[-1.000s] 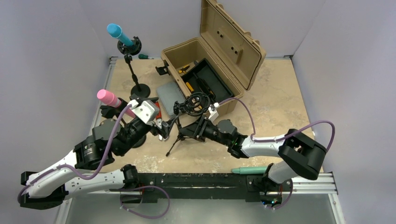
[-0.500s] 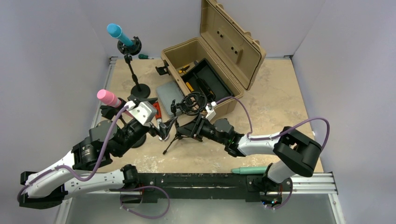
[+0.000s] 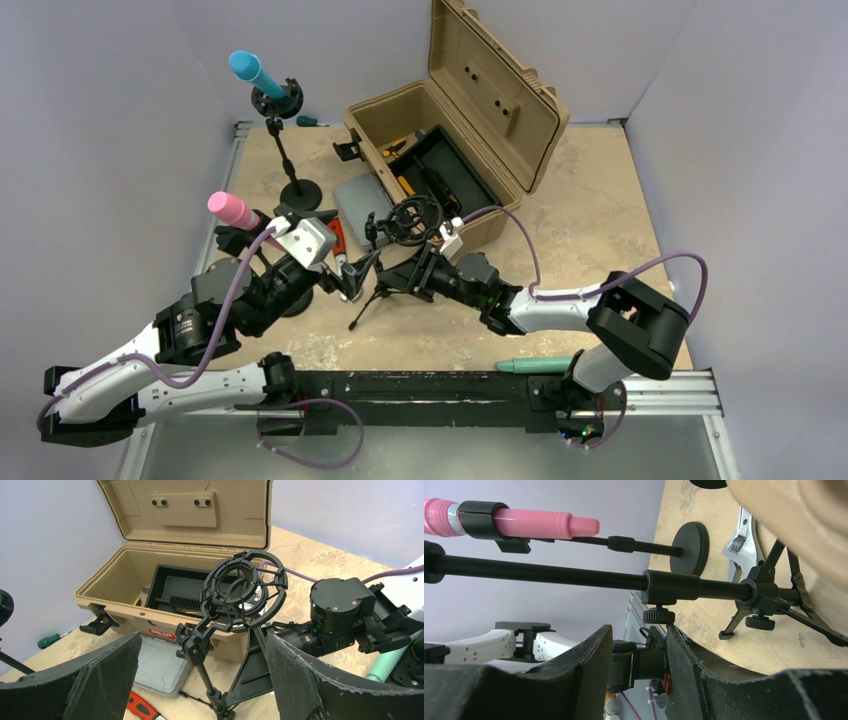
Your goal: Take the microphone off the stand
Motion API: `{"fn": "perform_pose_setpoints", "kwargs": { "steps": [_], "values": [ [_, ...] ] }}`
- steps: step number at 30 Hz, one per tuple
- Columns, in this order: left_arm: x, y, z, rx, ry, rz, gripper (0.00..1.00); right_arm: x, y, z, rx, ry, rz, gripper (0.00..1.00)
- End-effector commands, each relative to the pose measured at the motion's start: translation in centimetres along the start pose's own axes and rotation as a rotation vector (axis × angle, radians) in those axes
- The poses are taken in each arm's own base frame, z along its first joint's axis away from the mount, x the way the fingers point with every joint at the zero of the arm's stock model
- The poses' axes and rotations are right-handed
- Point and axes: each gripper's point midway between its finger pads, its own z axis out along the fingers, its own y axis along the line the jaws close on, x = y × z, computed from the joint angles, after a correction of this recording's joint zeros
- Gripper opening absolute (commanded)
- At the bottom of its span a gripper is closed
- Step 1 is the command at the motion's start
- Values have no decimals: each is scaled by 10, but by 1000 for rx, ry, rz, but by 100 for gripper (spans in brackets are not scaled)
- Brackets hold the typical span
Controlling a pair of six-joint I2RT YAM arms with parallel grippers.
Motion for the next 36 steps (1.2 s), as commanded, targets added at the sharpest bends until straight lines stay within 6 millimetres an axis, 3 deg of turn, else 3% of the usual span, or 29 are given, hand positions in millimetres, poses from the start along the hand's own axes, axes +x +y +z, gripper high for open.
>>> {"fn": "perform_pose_setpoints", "kwargs": {
  "steps": [1, 14, 21, 27, 32, 36],
  "values": [
    [-5, 0, 1, -5, -13, 0, 91, -12, -9, 7, 76, -55, -1, 44],
    [-4, -1, 1, -3, -11, 1, 91, -20, -18, 23, 129, -93, -23, 38],
    [-5, -1, 1, -1, -14, -1, 91, -18, -27, 21, 166, -98, -36, 43],
    [-4, -1, 2, -1, -10, 2, 91, -22, -22, 31, 145, -113, -31, 40],
    [-4, -1, 1, -2, -9, 2, 91, -27, -19, 41, 145, -132, -29, 31],
    [-4, 0, 1, -7, -9, 6, 91, -27, -23, 38, 170, -154, -65, 0]
  ]
}}
